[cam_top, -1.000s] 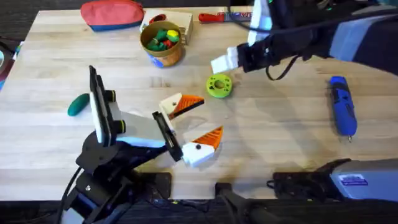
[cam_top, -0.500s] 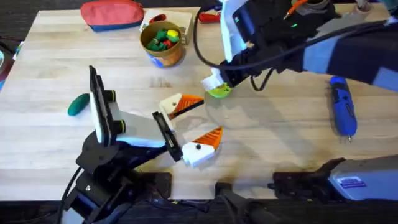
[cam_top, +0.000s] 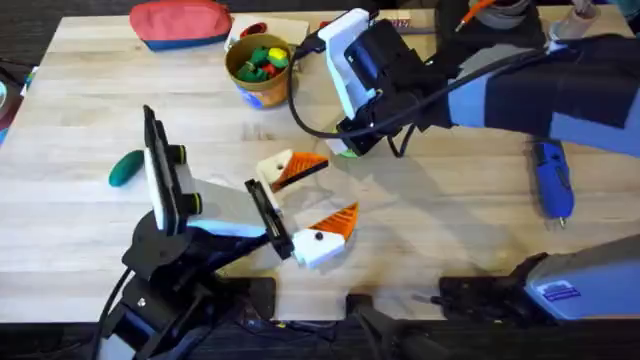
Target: Pick up the gripper from the table and insert it into the empty holder that is missing its gripper. Then pick up a screw, insert it into the mounting hole, and use the screwdriver to tighten it. Finally, clean up the table by picking up the vegetable and placing it into the bucket.
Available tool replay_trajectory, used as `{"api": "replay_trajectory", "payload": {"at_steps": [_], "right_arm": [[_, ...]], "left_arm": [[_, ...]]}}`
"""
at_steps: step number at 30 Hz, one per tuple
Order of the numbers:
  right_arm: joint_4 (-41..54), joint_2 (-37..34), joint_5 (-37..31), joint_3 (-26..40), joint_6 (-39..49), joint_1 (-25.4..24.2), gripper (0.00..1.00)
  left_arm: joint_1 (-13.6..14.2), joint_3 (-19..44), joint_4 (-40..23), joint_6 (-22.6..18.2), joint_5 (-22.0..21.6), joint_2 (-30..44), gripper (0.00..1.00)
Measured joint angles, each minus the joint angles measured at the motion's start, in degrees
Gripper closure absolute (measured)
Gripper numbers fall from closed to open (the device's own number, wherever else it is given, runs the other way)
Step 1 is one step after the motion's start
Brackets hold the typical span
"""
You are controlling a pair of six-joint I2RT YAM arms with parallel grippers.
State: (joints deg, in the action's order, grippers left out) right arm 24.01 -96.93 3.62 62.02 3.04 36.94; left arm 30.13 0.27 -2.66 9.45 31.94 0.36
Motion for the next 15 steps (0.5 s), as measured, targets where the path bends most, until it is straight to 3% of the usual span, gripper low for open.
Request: {"api": "replay_trajectory", "payload": {"at_steps": [11, 15], "right_arm": [[-1.6, -1.7, -0.6, 0.0, 0.0, 0.0, 0.797], [-2.6, -1.7, -0.7, 0.0, 0.0, 0.0, 0.944]], "left_arm": [[0.0, 0.0, 0.0, 0.0, 0.0, 0.0, 0.143], [0.0, 0.0, 0.0, 0.0, 0.0, 0.0, 0.143]]}}
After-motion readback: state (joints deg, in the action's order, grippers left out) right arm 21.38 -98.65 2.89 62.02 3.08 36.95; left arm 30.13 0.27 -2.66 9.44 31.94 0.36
